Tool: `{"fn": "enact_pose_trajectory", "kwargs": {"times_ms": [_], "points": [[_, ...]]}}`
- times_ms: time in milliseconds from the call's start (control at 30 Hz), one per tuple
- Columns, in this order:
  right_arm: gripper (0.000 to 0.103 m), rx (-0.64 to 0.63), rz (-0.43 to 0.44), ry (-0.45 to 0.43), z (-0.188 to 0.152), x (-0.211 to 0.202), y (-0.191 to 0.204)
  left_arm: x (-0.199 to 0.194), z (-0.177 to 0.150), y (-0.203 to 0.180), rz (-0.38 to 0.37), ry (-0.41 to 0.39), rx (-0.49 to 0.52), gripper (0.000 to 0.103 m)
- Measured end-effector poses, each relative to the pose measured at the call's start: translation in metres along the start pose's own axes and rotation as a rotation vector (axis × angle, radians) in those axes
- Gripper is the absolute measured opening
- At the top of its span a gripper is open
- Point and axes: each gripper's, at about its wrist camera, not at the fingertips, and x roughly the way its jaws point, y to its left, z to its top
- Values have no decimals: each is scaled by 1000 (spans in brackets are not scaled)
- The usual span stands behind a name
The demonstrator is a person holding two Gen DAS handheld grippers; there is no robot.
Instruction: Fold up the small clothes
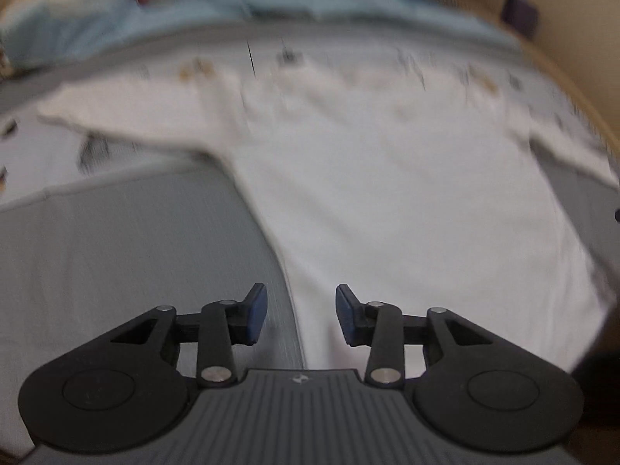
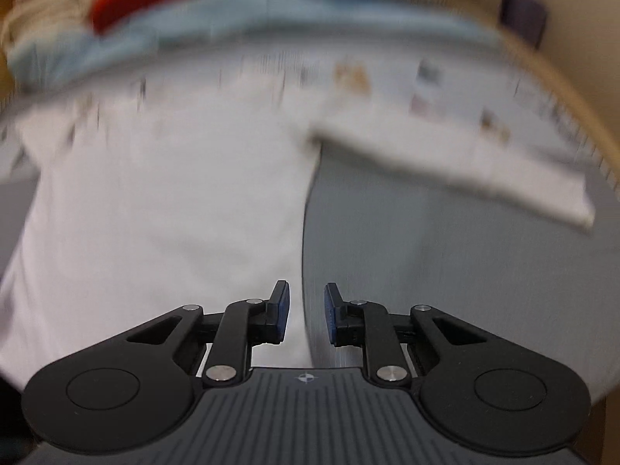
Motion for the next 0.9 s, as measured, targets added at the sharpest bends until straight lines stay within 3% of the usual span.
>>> {"fn": "enact_pose_trajectory", "kwargs": {"times_ms": [133, 267, 367, 467, 533, 633, 700, 767, 800, 833, 867, 900], "points": [[22, 51, -1, -58, 21, -1, 13, -3, 18, -2, 51, -93, -23, 50], [23, 31, -1, -128, 39, 1, 31, 6, 36, 10, 104, -133, -44, 63], [23, 26, 1, -131, 55, 10, 54, 21, 52, 32, 116, -139, -118, 64], [24, 94, 82, -96, 86, 27, 81, 32, 65, 62, 102, -153, -209, 67], [34, 110, 163, -95, 108, 38, 103, 40, 72, 81, 110, -157, -258, 85], [40, 138, 298, -135, 130, 59, 128, 52, 81, 109, 181, -154, -297, 85], [40, 75, 272, -147, 135, 74, 147, 60, 86, 126, 233, -174, -292, 84], [40, 5, 240, -165, 135, 82, 160, 73, 92, 145, 275, -205, -299, 76], [39, -10, 234, -164, 136, 85, 163, 82, 95, 156, 279, -215, -314, 62], [31, 1, 242, -159, 138, 87, 165, 92, 98, 170, 272, -217, -338, 36], [28, 19, 268, -161, 139, 87, 164, 102, 101, 184, 264, -218, -371, 24], [14, 35, 300, -166, 141, 87, 163, 111, 105, 200, 258, -226, -418, 9]]}}
